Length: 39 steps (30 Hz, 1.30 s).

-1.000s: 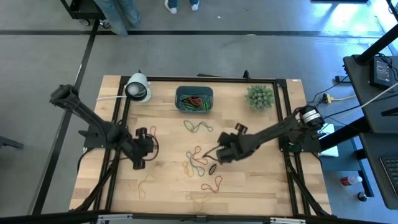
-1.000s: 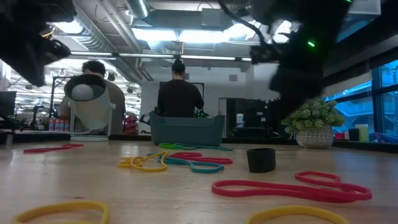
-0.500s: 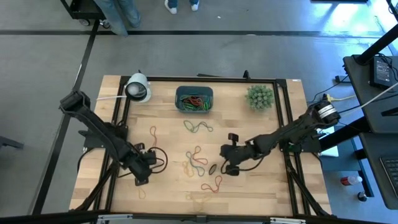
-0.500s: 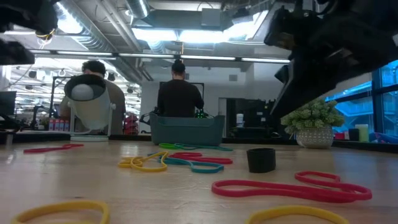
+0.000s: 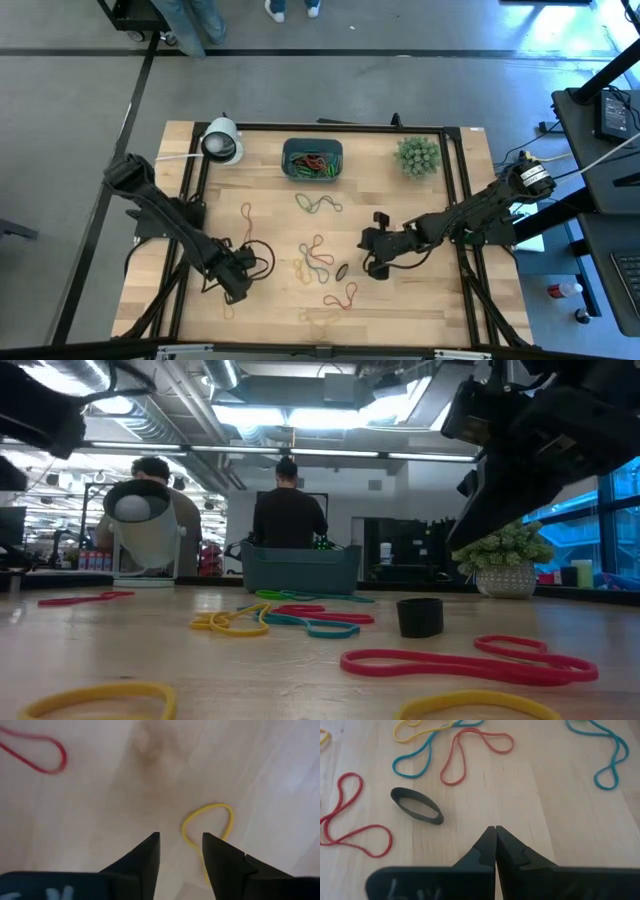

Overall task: Pick and place rubber bands into bin
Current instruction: Put the yellow rubber band into the blue bin

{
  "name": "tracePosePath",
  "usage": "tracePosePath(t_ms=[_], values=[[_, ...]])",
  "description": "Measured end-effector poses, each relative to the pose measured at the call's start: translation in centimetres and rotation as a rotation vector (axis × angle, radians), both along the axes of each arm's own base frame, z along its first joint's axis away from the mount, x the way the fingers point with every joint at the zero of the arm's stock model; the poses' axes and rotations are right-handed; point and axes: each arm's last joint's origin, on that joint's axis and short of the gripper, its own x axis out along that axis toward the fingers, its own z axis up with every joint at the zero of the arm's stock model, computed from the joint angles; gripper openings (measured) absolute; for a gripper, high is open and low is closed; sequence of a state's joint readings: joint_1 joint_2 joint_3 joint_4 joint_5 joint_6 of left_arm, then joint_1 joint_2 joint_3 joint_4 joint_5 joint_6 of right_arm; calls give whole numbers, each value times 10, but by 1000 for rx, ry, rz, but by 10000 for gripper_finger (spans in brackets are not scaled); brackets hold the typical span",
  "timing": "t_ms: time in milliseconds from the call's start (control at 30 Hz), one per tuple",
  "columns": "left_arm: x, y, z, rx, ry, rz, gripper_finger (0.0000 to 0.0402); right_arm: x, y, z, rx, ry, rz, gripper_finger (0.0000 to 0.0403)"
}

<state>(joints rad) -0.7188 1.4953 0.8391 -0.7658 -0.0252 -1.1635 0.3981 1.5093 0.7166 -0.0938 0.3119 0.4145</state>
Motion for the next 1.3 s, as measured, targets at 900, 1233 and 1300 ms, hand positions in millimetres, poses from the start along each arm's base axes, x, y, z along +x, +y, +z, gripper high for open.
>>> tracePosePath(t_ms=[900, 1233, 1300], values=[[6, -10, -30, -49, 165, 31, 8, 1, 0, 0, 2, -8, 2, 4], [13, 24, 27, 56, -26, 13, 1, 2, -1, 1, 0, -13, -1, 4], [18, 34, 41, 98, -93, -9, 2, 2, -2, 1, 1, -13, -6, 4]])
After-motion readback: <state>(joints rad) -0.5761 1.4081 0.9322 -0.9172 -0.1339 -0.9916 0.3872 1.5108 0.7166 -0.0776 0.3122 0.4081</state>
